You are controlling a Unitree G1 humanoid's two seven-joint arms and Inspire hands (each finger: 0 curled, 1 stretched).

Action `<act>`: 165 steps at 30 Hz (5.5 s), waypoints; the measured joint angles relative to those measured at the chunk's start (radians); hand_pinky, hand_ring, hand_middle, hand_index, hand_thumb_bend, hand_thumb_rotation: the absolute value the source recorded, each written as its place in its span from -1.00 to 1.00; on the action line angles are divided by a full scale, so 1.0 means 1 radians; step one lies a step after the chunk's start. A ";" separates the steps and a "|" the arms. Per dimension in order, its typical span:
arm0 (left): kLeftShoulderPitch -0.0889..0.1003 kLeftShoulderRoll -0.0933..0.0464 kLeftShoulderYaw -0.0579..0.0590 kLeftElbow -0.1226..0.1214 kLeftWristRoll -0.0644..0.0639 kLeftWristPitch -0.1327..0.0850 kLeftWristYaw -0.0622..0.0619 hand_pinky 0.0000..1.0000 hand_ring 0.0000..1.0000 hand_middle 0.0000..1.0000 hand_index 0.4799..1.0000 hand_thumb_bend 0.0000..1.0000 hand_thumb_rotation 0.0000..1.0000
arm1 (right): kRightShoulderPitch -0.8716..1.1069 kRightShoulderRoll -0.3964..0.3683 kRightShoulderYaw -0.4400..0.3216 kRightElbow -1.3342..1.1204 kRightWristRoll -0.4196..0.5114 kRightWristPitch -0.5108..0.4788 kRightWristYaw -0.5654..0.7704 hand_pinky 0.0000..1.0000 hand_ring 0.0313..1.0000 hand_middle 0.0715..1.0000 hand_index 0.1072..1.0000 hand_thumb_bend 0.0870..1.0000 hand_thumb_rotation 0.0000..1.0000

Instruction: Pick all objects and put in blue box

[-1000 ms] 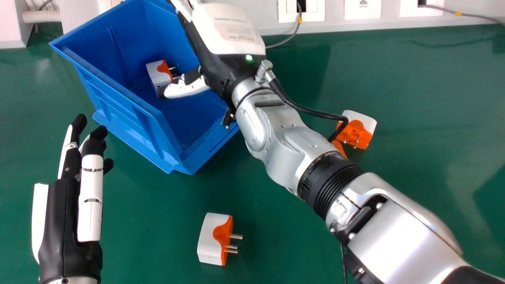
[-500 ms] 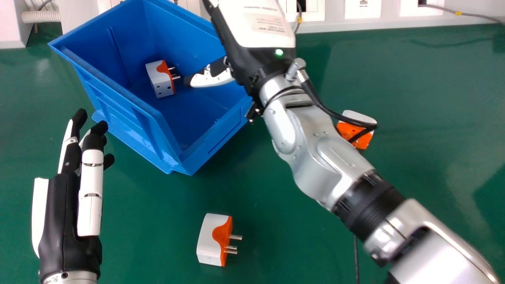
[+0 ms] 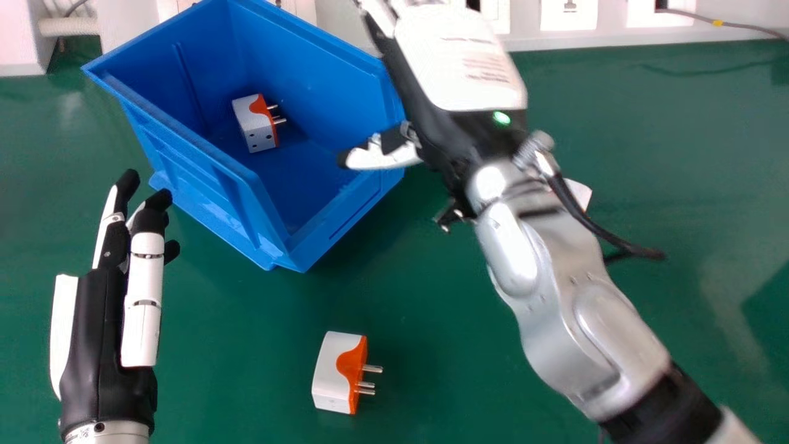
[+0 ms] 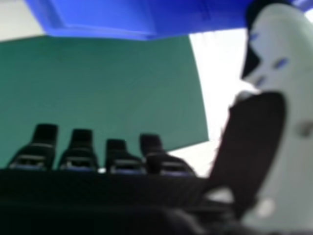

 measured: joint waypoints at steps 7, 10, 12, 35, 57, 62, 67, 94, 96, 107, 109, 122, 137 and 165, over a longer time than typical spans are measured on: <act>0.010 0.006 0.006 0.003 -0.010 -0.008 -0.014 0.73 0.84 0.81 0.82 -0.18 1.00 | 0.258 -0.040 -0.049 -0.243 -0.041 0.005 0.008 1.00 1.00 1.00 0.98 0.16 -0.26; 0.013 0.007 0.007 0.003 -0.012 -0.012 -0.026 0.73 0.84 0.81 0.82 -0.17 1.00 | 0.347 -0.054 -0.067 -0.310 -0.066 0.005 0.021 1.00 1.00 1.00 0.99 0.15 -0.14; 0.018 0.008 0.010 0.003 -0.013 -0.015 -0.029 0.73 0.84 0.81 0.82 -0.17 1.00 | 0.420 -0.066 -0.082 -0.365 -0.077 0.001 0.026 1.00 1.00 1.00 0.99 0.15 -0.09; 0.033 0.013 0.025 -0.017 -0.053 -0.012 -0.063 0.75 0.85 0.82 0.84 -0.13 1.00 | 0.806 -0.012 -0.225 -0.466 -0.037 -0.128 -0.052 1.00 1.00 1.00 1.00 0.06 0.23; 0.036 0.015 0.034 -0.040 -0.052 0.036 -0.067 0.74 0.85 0.82 0.85 -0.15 1.00 | 0.914 0.151 -0.195 -0.388 -0.055 -0.048 -0.085 0.96 1.00 1.00 0.96 -0.03 0.05; 0.035 0.017 0.034 -0.042 -0.051 0.047 -0.066 0.72 0.84 0.81 0.84 -0.15 1.00 | 0.920 0.201 -0.193 -0.377 -0.022 0.007 -0.080 0.90 1.00 1.00 0.94 -0.03 0.01; 0.031 0.019 0.034 -0.042 -0.051 0.048 -0.064 0.72 0.83 0.81 0.83 -0.16 1.00 | 0.903 0.230 -0.194 -0.338 0.004 0.077 -0.076 0.87 1.00 1.00 0.92 -0.02 -0.05; 0.015 0.040 0.037 -0.034 -0.053 0.048 -0.074 0.74 0.84 0.82 0.85 -0.15 1.00 | 0.562 0.175 -0.190 -0.022 0.007 0.271 -0.021 0.78 0.95 1.00 0.86 0.04 -0.18; 0.014 0.041 0.037 -0.033 -0.053 0.048 -0.074 0.74 0.84 0.82 0.85 -0.15 1.00 | 0.545 0.175 -0.191 0.000 0.010 0.273 -0.021 0.78 0.95 0.99 0.86 0.04 -0.19; 0.006 0.043 0.039 -0.029 -0.053 0.048 -0.074 0.74 0.84 0.82 0.85 -0.13 1.00 | 0.427 0.200 -0.198 0.143 0.048 0.310 -0.054 0.75 0.93 0.98 0.87 0.06 -0.22; 0.004 0.043 0.039 -0.029 -0.053 0.048 -0.074 0.74 0.84 0.82 0.85 -0.13 1.00 | 0.402 0.201 -0.203 0.162 0.051 0.323 -0.062 0.75 0.92 0.98 0.87 0.06 -0.22; 0.003 0.043 0.038 -0.029 -0.054 0.048 -0.078 0.75 0.85 0.82 0.85 -0.12 1.00 | 0.357 0.213 -0.196 0.176 0.076 0.393 -0.061 0.75 0.92 0.98 0.86 0.06 -0.21; 0.003 0.043 0.043 -0.029 -0.070 0.048 -0.079 0.75 0.85 0.82 0.85 -0.12 1.00 | 0.315 0.213 -0.182 0.236 0.088 0.406 -0.091 0.72 0.90 0.97 0.84 0.06 -0.21; 0.000 0.046 0.045 -0.029 -0.071 0.055 -0.082 0.75 0.85 0.82 0.86 -0.12 1.00 | 0.216 0.216 -0.173 0.360 0.108 0.431 -0.136 0.73 0.88 0.94 0.83 0.04 -0.26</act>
